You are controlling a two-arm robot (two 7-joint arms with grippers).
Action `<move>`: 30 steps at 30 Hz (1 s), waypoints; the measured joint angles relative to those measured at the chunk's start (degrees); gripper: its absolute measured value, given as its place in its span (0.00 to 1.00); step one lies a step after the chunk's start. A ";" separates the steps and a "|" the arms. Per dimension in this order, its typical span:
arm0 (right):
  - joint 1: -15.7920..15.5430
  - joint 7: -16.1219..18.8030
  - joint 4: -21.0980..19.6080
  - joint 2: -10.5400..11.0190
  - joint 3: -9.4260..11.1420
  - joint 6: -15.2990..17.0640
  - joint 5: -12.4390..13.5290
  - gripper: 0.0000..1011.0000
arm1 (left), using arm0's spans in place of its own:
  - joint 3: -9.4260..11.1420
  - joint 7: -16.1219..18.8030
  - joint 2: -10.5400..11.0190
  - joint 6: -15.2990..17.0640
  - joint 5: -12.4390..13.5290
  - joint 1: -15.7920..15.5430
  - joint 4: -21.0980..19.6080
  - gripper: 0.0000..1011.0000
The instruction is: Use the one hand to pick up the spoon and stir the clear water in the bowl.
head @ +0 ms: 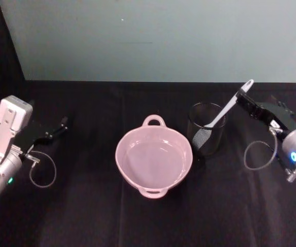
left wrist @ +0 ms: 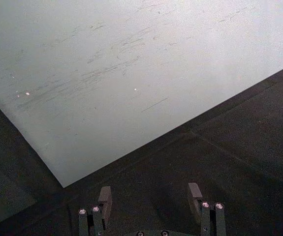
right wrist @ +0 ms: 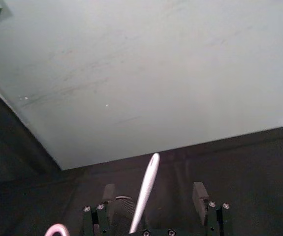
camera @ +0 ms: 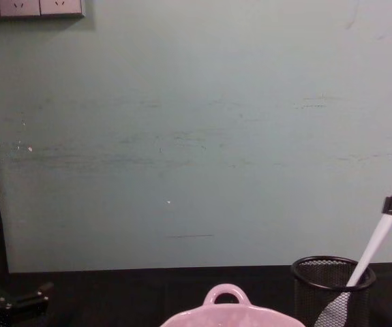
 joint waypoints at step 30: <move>-5.28 6.00 13.86 0.02 5.15 -27.86 -15.25 0.99 | 0.00 0.00 0.00 0.00 0.00 0.00 0.00 1.00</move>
